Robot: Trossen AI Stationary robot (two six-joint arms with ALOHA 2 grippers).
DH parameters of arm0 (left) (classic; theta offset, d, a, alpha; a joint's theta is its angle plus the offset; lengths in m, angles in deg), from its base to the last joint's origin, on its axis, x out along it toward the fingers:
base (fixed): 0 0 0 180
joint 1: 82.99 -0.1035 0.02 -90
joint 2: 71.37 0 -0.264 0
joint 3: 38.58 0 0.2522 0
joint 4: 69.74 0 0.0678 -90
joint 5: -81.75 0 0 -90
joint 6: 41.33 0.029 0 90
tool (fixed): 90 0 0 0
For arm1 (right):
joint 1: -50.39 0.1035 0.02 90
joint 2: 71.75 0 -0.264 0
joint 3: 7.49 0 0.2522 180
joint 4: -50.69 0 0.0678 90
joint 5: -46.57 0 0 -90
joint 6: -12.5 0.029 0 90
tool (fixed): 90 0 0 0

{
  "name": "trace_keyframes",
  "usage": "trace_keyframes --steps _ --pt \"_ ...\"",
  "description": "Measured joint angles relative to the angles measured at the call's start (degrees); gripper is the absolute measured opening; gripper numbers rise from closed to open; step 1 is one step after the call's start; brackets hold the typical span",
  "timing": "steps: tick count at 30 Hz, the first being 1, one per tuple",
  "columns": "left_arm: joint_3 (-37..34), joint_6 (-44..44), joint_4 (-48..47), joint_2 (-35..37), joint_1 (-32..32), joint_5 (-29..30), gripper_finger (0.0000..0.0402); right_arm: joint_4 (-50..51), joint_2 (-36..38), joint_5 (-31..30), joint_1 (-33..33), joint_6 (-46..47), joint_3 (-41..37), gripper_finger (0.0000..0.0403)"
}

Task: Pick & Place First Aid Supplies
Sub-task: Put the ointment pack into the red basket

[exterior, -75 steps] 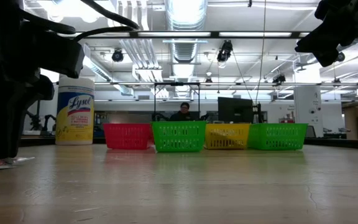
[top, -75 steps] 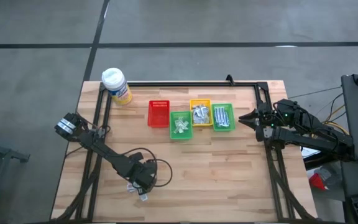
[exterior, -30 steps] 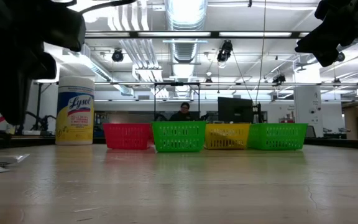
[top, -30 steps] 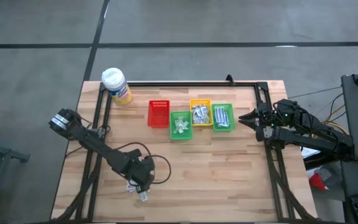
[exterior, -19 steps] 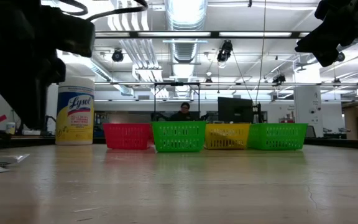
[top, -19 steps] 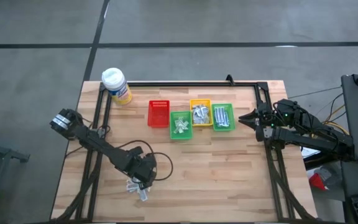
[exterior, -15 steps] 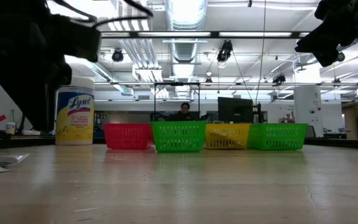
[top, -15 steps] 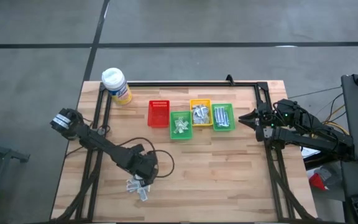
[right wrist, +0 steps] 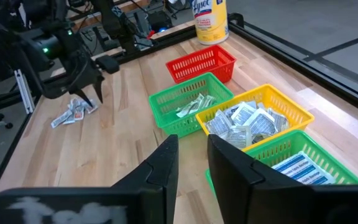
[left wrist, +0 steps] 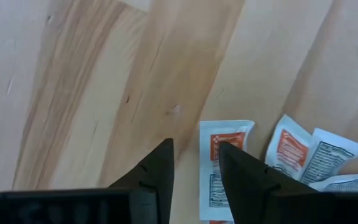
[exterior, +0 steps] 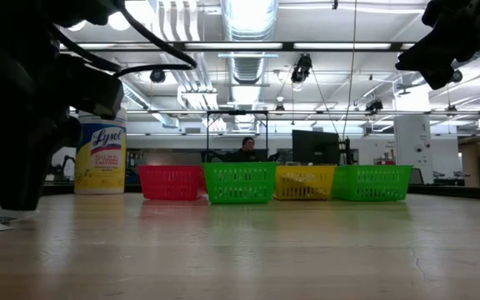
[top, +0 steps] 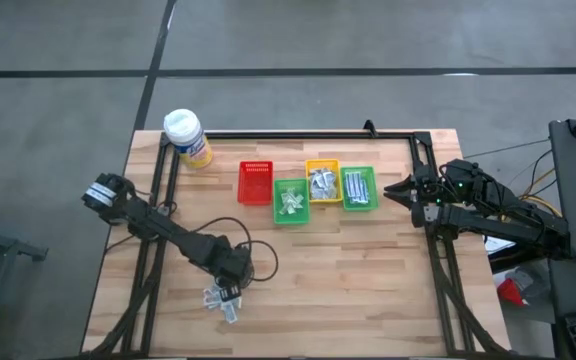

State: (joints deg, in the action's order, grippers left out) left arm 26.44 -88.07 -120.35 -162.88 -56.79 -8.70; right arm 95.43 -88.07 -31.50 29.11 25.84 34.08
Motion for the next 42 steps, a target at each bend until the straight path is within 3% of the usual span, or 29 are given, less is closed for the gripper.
trace_keyframes --steps 8,27,42 --pt "-0.5 1.7 1.8 0.0 -0.9 -0.5 0.0119 0.0 0.0 0.0 0.0 0.0 0.0 0.0068" --pt "-3.8 5.1 7.8 0.9 -7.7 -17.1 0.0119 0.0 0.0 0.0 0.0 0.0 0.0 0.0087" --pt "-6.5 3.3 12.2 1.0 -8.5 -19.3 0.0107 0.0 0.0 0.0 0.0 0.0 0.0 0.0069"
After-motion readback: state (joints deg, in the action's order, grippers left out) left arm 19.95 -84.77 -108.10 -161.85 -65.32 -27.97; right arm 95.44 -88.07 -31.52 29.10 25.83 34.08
